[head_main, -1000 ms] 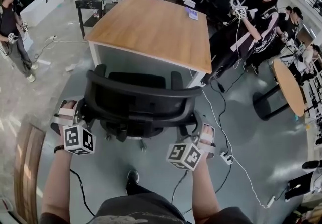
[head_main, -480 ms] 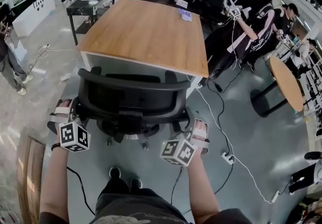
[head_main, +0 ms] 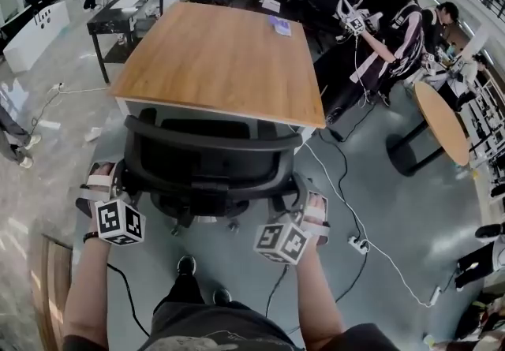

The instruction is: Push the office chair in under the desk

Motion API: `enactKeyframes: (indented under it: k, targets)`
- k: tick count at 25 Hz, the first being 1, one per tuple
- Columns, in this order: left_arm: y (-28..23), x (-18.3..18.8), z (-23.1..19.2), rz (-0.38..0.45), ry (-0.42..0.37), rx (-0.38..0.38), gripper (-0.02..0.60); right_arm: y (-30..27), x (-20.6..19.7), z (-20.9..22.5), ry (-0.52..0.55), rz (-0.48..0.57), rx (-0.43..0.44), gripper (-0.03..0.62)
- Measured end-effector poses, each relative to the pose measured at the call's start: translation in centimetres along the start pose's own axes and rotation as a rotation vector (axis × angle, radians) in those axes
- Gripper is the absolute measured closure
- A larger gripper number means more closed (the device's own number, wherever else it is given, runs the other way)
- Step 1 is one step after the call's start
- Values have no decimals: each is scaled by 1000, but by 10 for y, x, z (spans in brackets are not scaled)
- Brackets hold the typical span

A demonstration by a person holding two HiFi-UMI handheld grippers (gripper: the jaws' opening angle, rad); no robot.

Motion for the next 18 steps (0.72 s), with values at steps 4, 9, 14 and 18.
enactKeyframes:
  k: [4, 9, 14, 18]
  targets:
    - [-24, -3, -17, 17, -7, -11, 334, -22, 6, 8, -8, -29, -7, 322]
    - [-53, -5, -37, 32, -13, -14, 336, -53, 12, 21, -14, -38, -16, 322]
    - [-78, -11, -55, 49, -25, -28, 341, -78, 19, 27, -22, -41, -34, 322]
    - [-98, -18, -67, 59, -33, -33, 342, -94, 26, 29, -29, -59, -39, 322]
Point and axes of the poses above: the fingertips, and each gripper's own axes: y backward along the fingers, z to its right, x out of its top, the point moved 10 cm from there along y, backward along the fingers, and after that the axes turned 6 degrees about -y, right-handed, at the moved point
